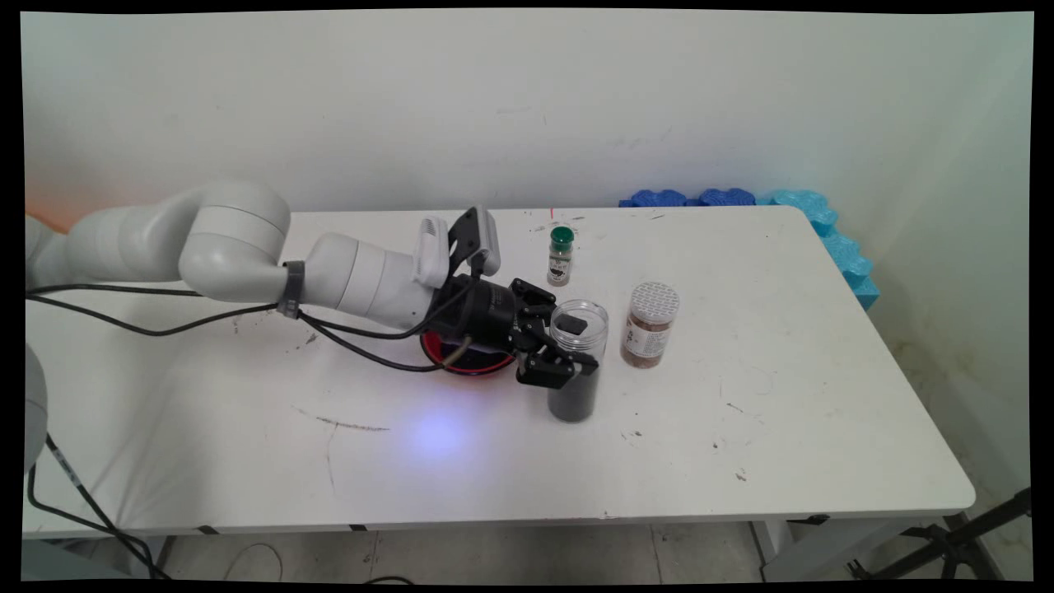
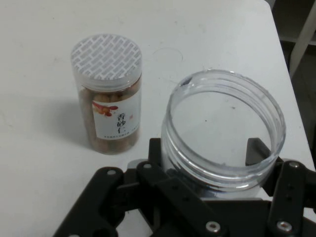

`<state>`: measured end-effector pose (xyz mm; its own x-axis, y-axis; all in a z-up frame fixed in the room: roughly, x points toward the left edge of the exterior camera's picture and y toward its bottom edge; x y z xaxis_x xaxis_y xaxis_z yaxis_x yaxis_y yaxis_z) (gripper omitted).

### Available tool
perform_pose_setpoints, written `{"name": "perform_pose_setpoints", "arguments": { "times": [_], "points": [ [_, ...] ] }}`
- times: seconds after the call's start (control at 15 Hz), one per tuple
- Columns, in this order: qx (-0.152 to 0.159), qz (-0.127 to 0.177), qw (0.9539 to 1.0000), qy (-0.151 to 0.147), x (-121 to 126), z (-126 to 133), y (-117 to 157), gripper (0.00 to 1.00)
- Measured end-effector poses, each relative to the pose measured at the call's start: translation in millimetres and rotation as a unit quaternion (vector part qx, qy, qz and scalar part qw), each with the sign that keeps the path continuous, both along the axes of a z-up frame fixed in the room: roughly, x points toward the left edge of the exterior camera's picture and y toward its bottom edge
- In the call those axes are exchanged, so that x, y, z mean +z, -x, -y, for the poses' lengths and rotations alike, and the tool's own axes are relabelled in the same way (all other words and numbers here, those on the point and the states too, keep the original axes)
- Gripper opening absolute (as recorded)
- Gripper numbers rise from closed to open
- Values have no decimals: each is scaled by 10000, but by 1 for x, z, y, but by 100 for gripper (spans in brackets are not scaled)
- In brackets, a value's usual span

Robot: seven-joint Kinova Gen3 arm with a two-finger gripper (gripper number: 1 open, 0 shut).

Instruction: Place the picked object on the table

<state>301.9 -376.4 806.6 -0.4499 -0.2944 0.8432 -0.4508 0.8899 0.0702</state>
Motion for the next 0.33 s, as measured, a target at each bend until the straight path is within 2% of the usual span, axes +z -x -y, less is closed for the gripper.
{"name": "perform_pose_setpoints", "arguments": {
  "times": [0.13, 0.2, 0.33],
  "points": [
    [2, 0, 10000, -2, -1, 0, 1, 0],
    [3, -2, 10000, 0, -2, 1, 1, 100],
    [5, -7, 10000, -1, -3, 1, 1, 100]
  ]
}}
